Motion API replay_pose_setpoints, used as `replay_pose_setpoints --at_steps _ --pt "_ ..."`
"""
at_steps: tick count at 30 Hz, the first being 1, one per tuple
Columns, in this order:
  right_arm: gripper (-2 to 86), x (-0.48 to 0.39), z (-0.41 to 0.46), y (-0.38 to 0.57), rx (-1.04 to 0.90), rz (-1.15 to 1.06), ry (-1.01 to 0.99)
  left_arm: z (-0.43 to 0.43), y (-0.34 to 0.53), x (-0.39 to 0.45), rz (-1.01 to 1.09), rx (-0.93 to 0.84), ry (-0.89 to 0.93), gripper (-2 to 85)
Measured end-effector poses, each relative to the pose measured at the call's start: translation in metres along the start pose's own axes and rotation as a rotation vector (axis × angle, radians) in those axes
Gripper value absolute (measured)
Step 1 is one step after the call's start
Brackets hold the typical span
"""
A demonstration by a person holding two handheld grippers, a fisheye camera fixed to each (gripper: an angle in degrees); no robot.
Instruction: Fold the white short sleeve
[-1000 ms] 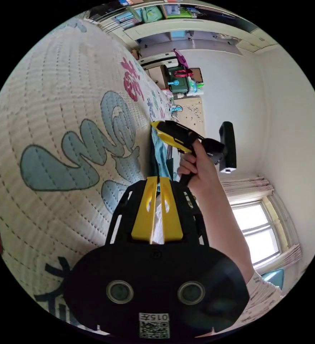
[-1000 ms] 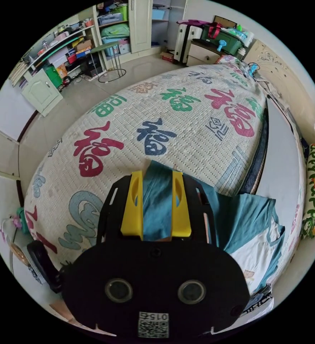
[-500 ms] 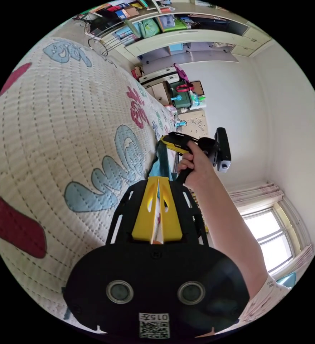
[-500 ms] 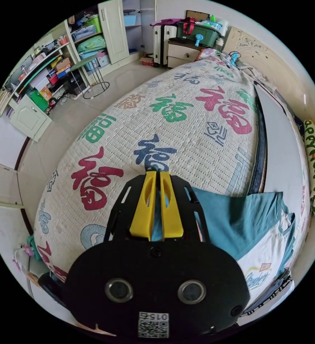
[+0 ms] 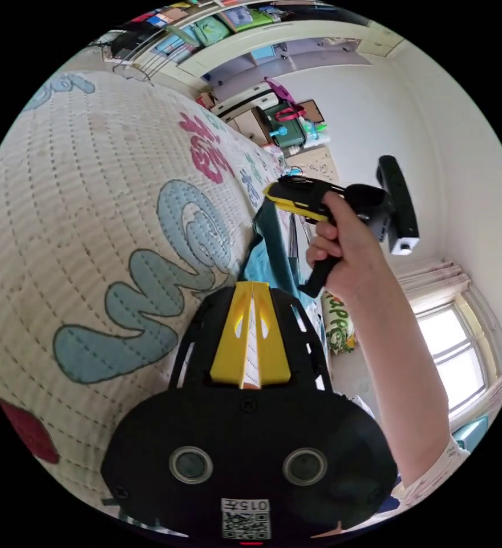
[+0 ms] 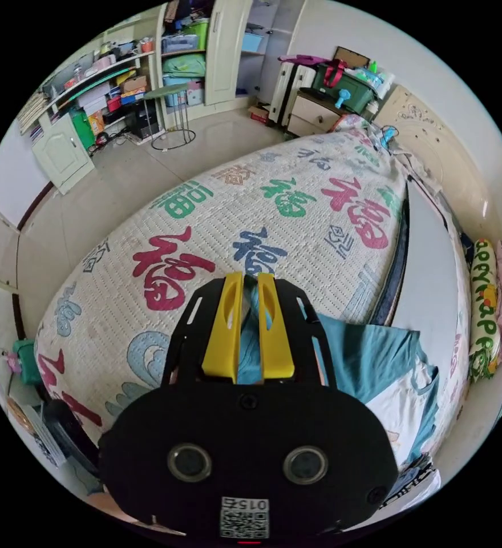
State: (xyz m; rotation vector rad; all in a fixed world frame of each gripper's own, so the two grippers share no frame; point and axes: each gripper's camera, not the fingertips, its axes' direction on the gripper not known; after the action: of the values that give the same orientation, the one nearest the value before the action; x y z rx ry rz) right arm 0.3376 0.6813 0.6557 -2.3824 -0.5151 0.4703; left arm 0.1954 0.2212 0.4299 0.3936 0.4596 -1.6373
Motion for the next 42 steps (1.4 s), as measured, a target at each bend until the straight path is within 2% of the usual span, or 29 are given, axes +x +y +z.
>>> replay_pose_setpoints --at_steps 3,5,7,10,13,15,17,20,22,25,29,33,36,42 --pt "5.6 0.007 -0.114 0.039 0.136 -0.036 -0.176 -0.033 -0.005 0.042 0.123 0.078 -0.060 0.5" --pt "5.6 0.020 -0.217 0.109 0.258 -0.112 -0.289 -0.061 -0.009 0.067 0.190 0.139 -0.004 2.2" --pt "5.9 0.039 -0.286 0.179 0.335 -0.129 -0.312 -0.100 -0.008 0.104 0.310 0.184 0.095 4.6" --pt "5.9 0.081 -0.372 0.308 0.400 -0.111 -0.321 -0.132 0.002 0.138 0.363 0.229 0.158 5.2" --pt "6.0 0.132 -0.425 0.433 0.380 0.058 -0.291 -0.149 0.033 0.172 0.470 0.053 0.298 5.9" --pt "6.3 0.163 -0.448 0.502 0.349 0.214 -0.265 -0.161 0.078 0.181 0.502 -0.060 0.279 6.3" --pt "7.0 0.206 -0.476 0.585 0.321 0.475 -0.234 -0.171 0.110 0.178 0.483 -0.094 0.214 6.9" --pt "7.6 0.241 -0.514 0.665 0.366 0.729 -0.295 -0.172 0.143 0.161 0.379 -0.109 0.178 9.0" --pt "8.6 0.250 -0.533 0.686 0.349 0.810 -0.281 -0.164 0.144 0.161 0.335 -0.128 0.169 12.0" --pt "13.0 0.259 -0.565 0.698 0.294 0.946 -0.239 -0.143 0.126 0.183 0.346 -0.206 0.028 15.7" --pt "15.1 0.265 -0.606 0.696 0.253 1.045 -0.272 -0.081 0.102 0.183 0.278 -0.493 0.019 17.3" --pt "15.1 0.258 -0.639 0.691 0.219 1.077 -0.308 -0.047 0.093 0.199 0.311 -0.630 -0.097 16.5" --pt "13.4 0.249 -0.670 0.689 0.225 1.095 -0.324 -0.031 0.088 0.204 0.318 -0.692 -0.113 14.1" --pt "10.8 0.232 -0.738 0.659 0.171 1.079 -0.334 -0.039 0.069 0.196 0.285 -0.678 -0.063 7.9"
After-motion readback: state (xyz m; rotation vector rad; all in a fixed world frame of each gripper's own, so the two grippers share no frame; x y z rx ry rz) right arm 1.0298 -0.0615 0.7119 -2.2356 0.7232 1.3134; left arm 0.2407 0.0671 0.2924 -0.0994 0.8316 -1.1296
